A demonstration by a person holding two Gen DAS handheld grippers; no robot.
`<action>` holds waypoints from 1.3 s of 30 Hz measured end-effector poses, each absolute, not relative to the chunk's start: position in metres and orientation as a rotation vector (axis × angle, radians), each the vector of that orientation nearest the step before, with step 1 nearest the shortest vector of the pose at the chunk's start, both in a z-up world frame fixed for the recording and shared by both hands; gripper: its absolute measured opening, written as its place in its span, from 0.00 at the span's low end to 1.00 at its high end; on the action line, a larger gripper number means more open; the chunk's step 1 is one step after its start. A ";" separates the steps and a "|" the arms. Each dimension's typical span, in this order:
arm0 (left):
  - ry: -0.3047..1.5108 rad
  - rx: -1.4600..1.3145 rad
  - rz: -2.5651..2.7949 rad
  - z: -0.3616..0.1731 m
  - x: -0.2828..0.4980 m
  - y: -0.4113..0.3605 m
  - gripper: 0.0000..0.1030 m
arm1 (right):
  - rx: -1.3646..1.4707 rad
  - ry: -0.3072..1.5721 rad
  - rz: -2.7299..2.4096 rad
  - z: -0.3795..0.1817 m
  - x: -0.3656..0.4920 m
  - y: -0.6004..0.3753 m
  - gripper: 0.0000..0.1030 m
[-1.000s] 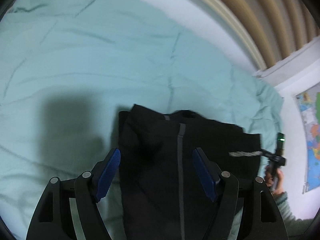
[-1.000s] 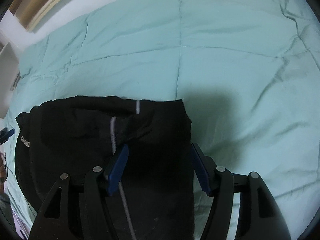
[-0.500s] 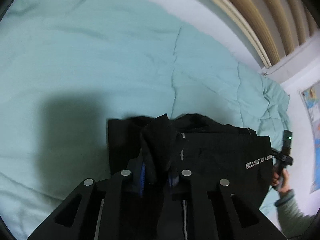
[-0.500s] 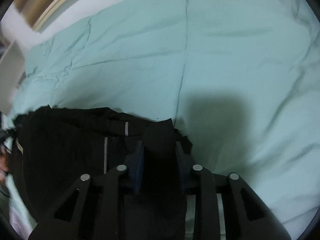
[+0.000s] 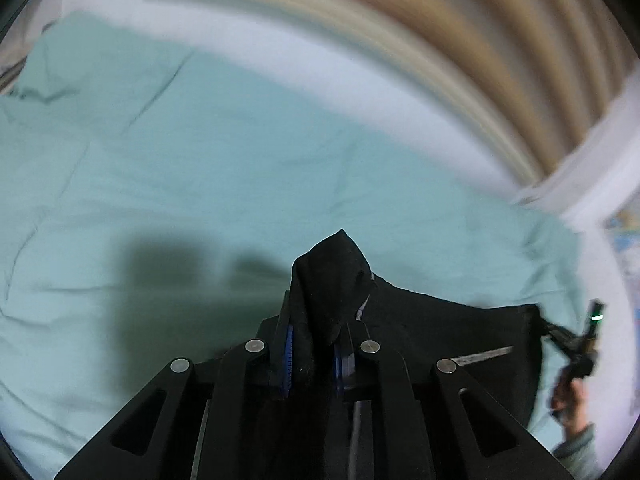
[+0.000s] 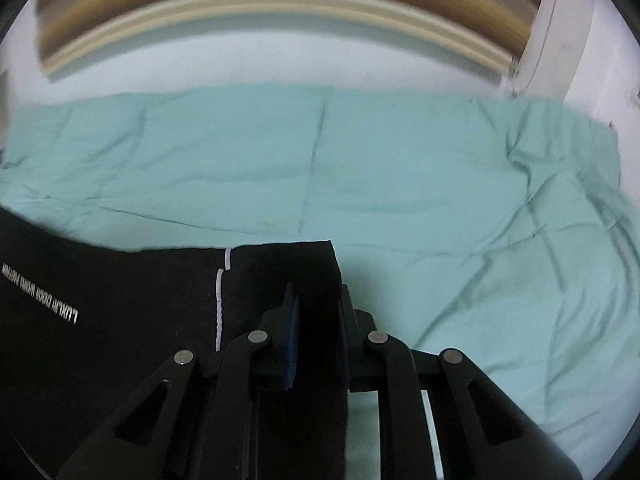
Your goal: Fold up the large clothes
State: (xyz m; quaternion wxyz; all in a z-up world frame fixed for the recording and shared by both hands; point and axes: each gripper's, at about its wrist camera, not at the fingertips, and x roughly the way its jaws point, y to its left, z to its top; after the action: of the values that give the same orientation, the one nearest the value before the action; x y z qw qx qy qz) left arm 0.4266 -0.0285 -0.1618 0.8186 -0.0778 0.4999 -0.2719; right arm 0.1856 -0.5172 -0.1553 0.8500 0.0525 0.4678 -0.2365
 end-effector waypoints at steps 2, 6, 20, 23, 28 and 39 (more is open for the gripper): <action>1.160 -0.141 -0.534 -0.200 0.442 -0.038 0.15 | 0.138 1.060 -0.518 -0.190 0.203 -0.530 0.18; 1.303 -0.100 -0.490 -0.266 0.453 -0.048 0.19 | 0.131 1.253 -0.459 -0.264 0.223 -0.526 0.19; 1.294 -0.240 -0.401 -0.211 0.433 0.019 0.64 | 0.260 1.162 -0.454 -0.191 0.148 -0.518 0.62; 1.246 -0.217 -0.348 -0.189 0.414 0.038 0.64 | 0.280 1.137 -0.431 -0.166 0.116 -0.502 0.62; 1.128 -0.089 -0.385 -0.149 0.340 0.029 0.64 | 0.387 1.116 -0.304 -0.156 0.093 -0.429 0.62; 1.024 0.232 -0.600 -0.198 0.202 -0.104 0.64 | 0.154 1.113 -0.302 -0.207 0.112 -0.309 0.62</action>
State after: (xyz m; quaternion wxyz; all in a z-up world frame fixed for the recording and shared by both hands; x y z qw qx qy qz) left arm 0.2017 -0.1044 -0.1984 0.8226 0.1088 0.4815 -0.2822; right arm 0.1124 -0.3090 -0.2071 0.8356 0.0726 0.5255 -0.1428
